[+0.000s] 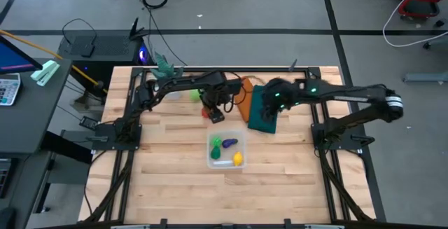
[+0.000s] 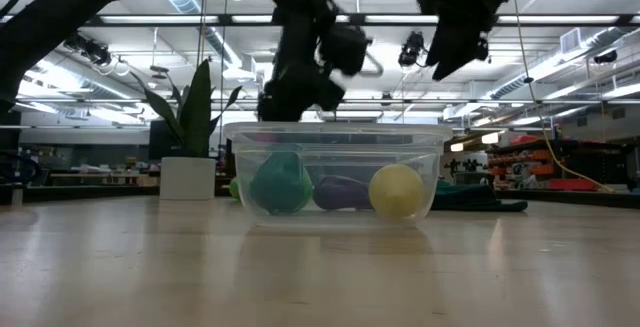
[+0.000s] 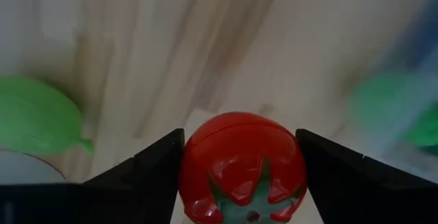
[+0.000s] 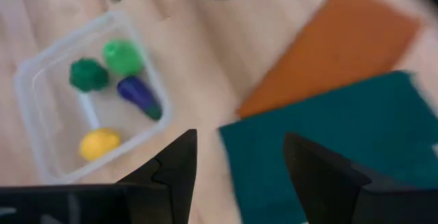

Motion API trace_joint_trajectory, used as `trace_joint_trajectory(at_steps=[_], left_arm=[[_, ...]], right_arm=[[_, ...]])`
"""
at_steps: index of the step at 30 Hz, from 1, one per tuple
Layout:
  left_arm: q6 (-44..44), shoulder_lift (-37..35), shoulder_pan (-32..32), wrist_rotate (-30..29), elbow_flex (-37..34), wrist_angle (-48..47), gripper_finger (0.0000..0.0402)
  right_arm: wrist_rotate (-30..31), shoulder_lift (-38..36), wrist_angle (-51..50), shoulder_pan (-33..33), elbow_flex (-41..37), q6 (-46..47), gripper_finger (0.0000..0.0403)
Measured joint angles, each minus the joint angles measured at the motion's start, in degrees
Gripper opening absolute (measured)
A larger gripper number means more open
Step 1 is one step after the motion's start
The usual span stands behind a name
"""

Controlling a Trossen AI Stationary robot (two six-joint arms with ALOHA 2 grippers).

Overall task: Pick and placing Produce into tupperware
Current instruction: Put the red tomato into the transparent container

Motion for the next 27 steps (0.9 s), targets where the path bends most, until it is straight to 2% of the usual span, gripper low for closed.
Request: trace_joint_trajectory(at_steps=[3,11,15,18,22,27], left_arm=[[-1.4,0.0,-1.4,0.7,6.4,-1.1,0.0267],[-7.5,0.0,-7.0,2.6,20.1,-3.6,0.0274],[-11.4,0.0,-10.2,3.3,22.4,-4.1,0.0265],[-14.0,0.0,-12.8,3.4,22.7,-3.9,0.0265],[-18.0,0.0,-16.0,3.5,22.7,-3.0,0.0274],[-22.9,0.0,-18.7,2.5,22.6,2.2,0.0268]], right_arm=[[2.1,-5.5,-2.7,-1.9,0.0,-0.1,0.0178],[2.9,-16.8,-7.5,-6.2,0.0,0.6,0.0178],[2.6,-18.7,-10.3,-6.7,0.0,0.7,0.0178],[-0.1,-19.0,-11.9,-6.0,0.0,0.4,0.0178],[-2.1,-19.1,-11.9,-3.2,0.0,-0.3,0.0178],[-2.3,-19.1,-11.9,1.5,0.0,-0.6,0.0178]])
